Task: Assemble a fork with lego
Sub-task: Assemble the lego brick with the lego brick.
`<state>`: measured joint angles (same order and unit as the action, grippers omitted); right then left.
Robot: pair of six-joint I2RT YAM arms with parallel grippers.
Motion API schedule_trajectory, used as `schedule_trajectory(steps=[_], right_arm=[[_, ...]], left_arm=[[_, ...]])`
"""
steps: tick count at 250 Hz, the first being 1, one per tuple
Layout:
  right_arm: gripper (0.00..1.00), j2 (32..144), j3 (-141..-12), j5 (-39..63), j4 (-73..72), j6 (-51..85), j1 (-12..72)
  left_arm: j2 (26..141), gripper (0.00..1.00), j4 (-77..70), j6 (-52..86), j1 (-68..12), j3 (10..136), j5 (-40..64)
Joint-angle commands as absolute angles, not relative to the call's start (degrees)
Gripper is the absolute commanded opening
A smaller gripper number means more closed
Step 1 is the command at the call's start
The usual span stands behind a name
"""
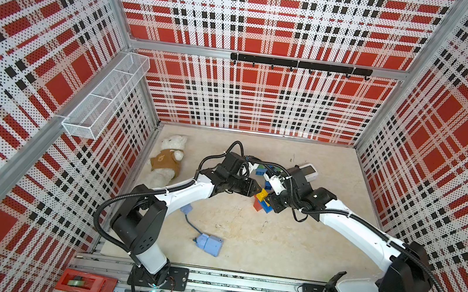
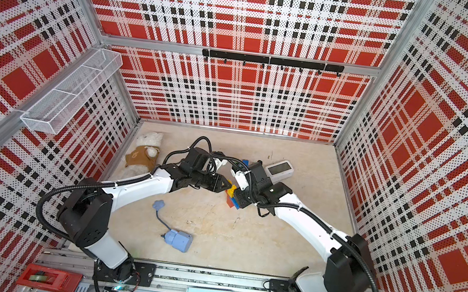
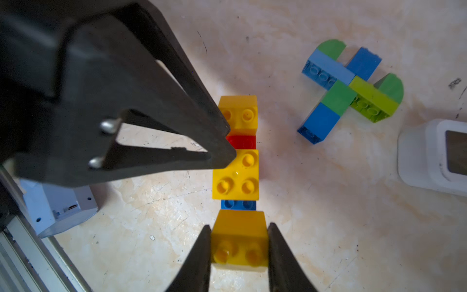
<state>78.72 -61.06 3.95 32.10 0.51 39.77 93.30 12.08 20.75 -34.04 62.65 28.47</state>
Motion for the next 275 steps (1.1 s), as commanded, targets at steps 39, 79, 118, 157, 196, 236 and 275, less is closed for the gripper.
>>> schedule_trajectory(steps=[39,79,118,157,196,236,275], right_arm=[[0.0,77.84,-59.12,3.85,31.01,0.13,39.72],[0.0,78.49,-58.86,4.53,31.46,0.0,39.68],[0.0,79.39,-59.04,5.12,32.16,-0.26,40.21],[0.0,79.89,-58.89,3.4,32.21,0.05,41.05],[0.0,80.65,-58.82,3.07,31.67,0.27,41.55],[0.0,81.36,-58.88,2.82,31.22,0.53,41.99],[0.0,81.9,-58.74,1.98,30.68,0.98,42.03]], left_arm=[[94.39,0.27,12.3,20.92,-33.33,61.44,28.56],[94.48,0.27,12.3,20.92,-33.06,61.44,28.51],[94.56,0.27,12.39,20.96,-33.02,61.44,28.67],[94.66,0.27,12.48,20.99,-33.04,61.35,28.72],[94.69,0.27,12.48,21.0,-32.97,61.26,28.81],[94.69,0.27,12.56,20.99,-33.08,61.26,28.9],[94.66,0.27,12.56,21.01,-33.01,61.19,28.91]])
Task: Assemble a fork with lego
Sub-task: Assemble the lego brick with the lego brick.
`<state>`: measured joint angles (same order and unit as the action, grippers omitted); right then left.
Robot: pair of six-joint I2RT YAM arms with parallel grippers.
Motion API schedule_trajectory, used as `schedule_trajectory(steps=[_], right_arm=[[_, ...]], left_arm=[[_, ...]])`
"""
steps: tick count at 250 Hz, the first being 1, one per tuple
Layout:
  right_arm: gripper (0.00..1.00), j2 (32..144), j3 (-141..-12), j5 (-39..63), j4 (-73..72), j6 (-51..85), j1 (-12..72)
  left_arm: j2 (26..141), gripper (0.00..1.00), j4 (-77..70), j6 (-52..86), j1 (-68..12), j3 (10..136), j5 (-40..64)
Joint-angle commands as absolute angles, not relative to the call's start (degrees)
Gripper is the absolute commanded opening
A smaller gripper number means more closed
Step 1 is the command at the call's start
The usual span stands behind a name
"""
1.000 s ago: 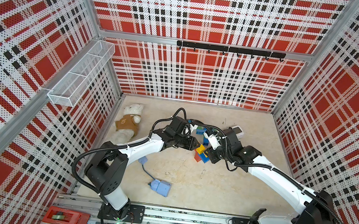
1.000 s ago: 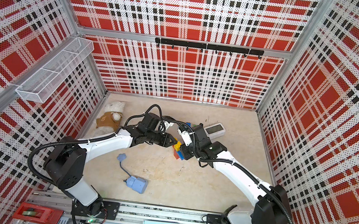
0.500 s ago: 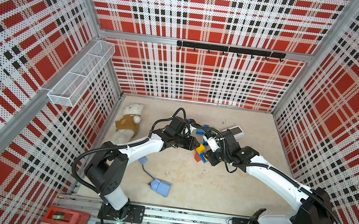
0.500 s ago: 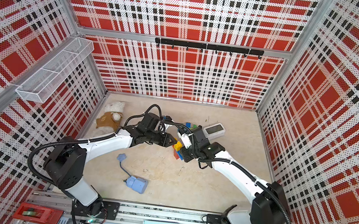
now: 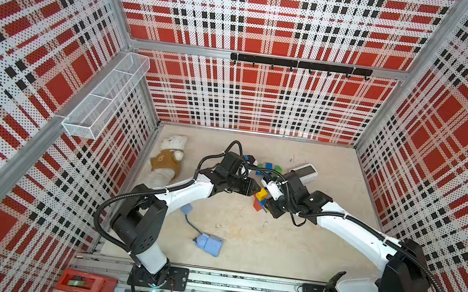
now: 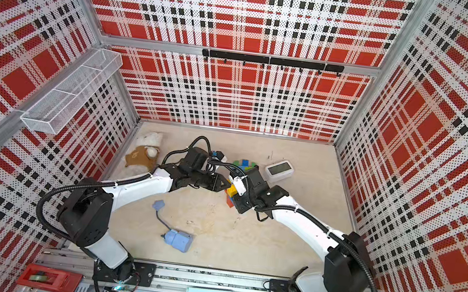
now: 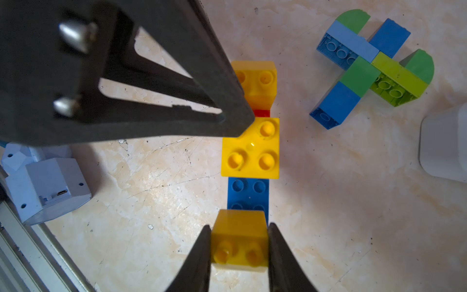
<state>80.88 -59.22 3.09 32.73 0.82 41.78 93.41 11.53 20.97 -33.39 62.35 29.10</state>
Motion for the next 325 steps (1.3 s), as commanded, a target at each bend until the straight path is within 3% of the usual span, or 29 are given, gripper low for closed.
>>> schedule_trajectory(steps=[1,294,310,325], right_arm=[[0.0,81.96,-58.76,1.92,30.68,1.01,42.08],[0.0,84.22,-58.4,1.3,30.56,1.85,42.08],[0.11,83.88,-58.56,1.5,30.26,2.02,42.18],[0.34,83.47,-58.87,1.56,29.97,2.16,42.1]], left_arm=[[94.66,0.27,12.52,20.96,-33.03,61.18,28.87],[94.42,0.27,12.65,20.99,-32.8,60.93,29.04],[94.33,0.27,12.6,20.99,-32.79,60.91,29.05],[94.38,0.27,12.61,21.0,-32.79,60.96,29.02]])
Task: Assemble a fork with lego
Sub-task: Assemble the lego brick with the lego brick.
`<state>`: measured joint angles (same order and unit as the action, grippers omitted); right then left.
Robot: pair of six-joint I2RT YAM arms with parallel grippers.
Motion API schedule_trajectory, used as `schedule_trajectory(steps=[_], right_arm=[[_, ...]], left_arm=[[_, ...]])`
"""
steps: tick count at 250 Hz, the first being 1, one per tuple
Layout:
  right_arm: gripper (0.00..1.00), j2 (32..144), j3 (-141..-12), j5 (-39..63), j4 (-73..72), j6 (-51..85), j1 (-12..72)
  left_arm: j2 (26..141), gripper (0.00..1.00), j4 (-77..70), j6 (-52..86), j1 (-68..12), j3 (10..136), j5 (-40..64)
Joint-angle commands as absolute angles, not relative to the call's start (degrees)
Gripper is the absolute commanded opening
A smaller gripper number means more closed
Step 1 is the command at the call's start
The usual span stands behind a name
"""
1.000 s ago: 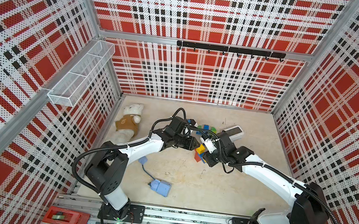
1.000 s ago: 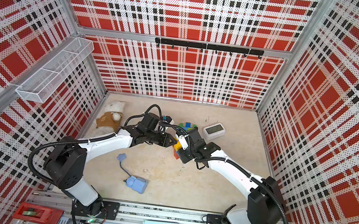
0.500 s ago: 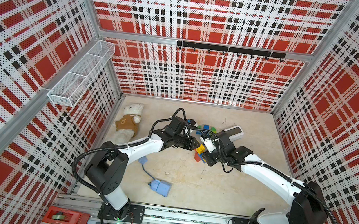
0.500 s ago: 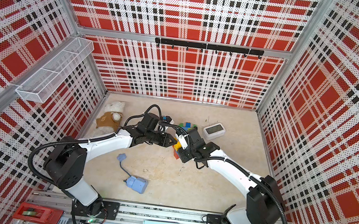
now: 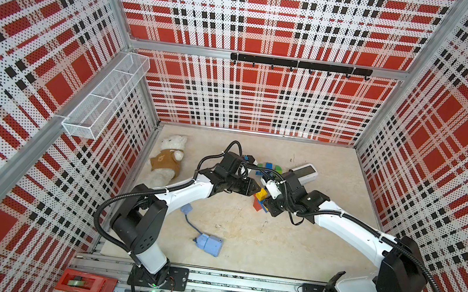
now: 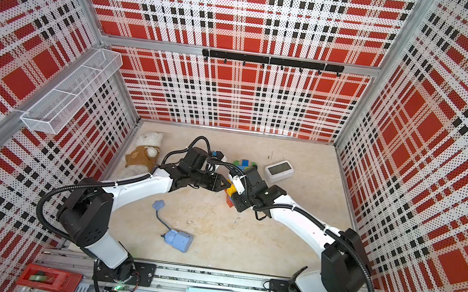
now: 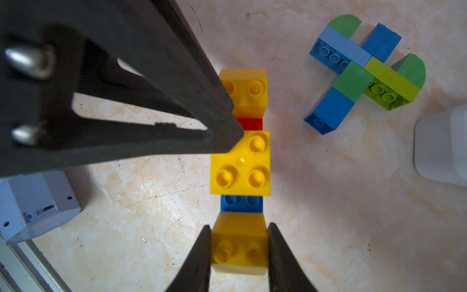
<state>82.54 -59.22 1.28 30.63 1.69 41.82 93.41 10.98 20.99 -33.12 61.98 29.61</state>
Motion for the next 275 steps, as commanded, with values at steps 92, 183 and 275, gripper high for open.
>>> schedule_trajectory(steps=[92,183,275], right_arm=[[1.0,72.36,-53.03,-0.49,16.22,12.47,41.48],[1.0,61.82,-25.45,-2.66,-22.38,57.84,38.65],[1.0,75.95,-14.74,2.96,-56.35,71.67,38.67]], left_arm=[[94.39,0.27,12.57,21.05,-32.81,61.0,29.14],[94.57,0.26,13.2,20.65,-32.54,61.24,29.42],[94.66,0.26,13.08,20.73,-32.86,61.09,29.13]])
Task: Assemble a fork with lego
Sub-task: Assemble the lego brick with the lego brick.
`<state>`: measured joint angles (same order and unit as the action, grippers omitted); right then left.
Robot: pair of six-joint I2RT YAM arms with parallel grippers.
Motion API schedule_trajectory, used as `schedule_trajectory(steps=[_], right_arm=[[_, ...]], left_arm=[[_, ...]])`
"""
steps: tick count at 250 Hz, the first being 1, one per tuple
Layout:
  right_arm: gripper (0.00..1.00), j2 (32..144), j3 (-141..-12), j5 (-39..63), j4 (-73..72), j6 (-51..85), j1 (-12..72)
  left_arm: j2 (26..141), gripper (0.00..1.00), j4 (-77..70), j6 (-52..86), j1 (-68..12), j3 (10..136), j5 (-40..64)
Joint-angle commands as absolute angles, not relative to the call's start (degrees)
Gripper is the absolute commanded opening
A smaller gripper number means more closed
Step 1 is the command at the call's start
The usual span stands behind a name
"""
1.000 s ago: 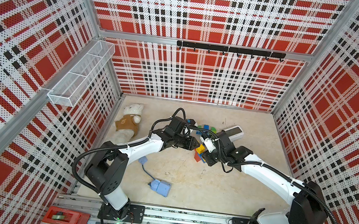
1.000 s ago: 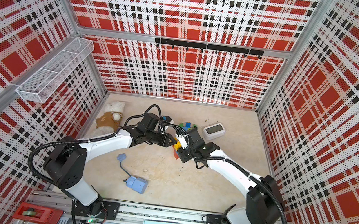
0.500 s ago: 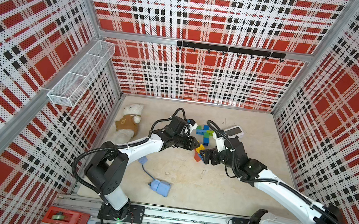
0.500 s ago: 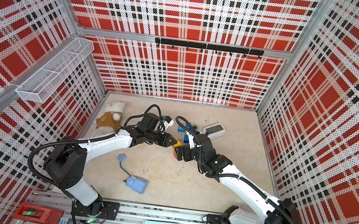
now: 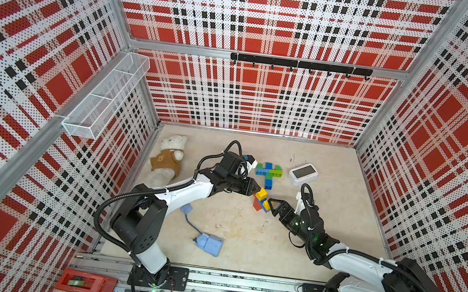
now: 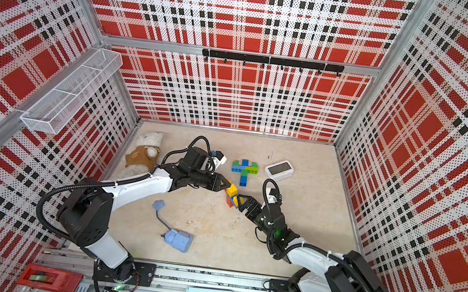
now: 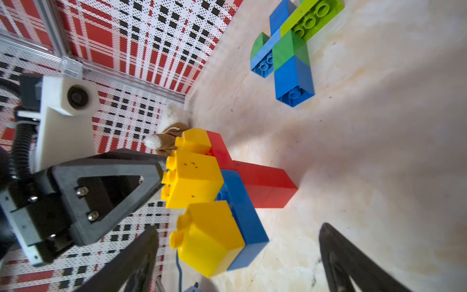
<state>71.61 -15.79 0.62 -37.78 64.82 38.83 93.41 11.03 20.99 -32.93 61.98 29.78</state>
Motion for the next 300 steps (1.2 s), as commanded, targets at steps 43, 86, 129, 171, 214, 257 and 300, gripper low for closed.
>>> schedule_trajectory(steps=[43,86,129,171,214,257,300], right_arm=[[1.0,84.74,-13.93,4.39,-65.5,76.12,38.78],[0.92,89.67,-13.71,4.42,-71.38,77.89,39.33],[0.82,91.39,-13.55,4.43,-72.53,78.61,39.46],[0.75,91.19,-13.49,4.26,-70.81,78.4,39.45],[0.69,92.08,-13.44,4.31,-70.74,78.55,39.53],[0.65,93.83,-13.45,4.61,-71.64,79.01,39.52],[0.63,96.13,-12.92,4.68,-73.5,79.37,39.57]], left_arm=[[94.48,0.26,13.18,20.62,-32.81,61.01,29.17],[94.49,0.26,13.24,20.57,-32.71,60.98,29.09],[94.45,0.26,13.26,20.57,-32.72,60.83,29.03],[94.48,0.26,13.23,20.57,-32.77,60.82,29.14],[94.48,0.26,13.21,20.5,-32.78,60.83,29.26],[94.52,0.26,13.23,20.57,-32.83,60.81,29.26],[94.48,0.26,13.25,20.52,-32.84,60.73,29.21]])
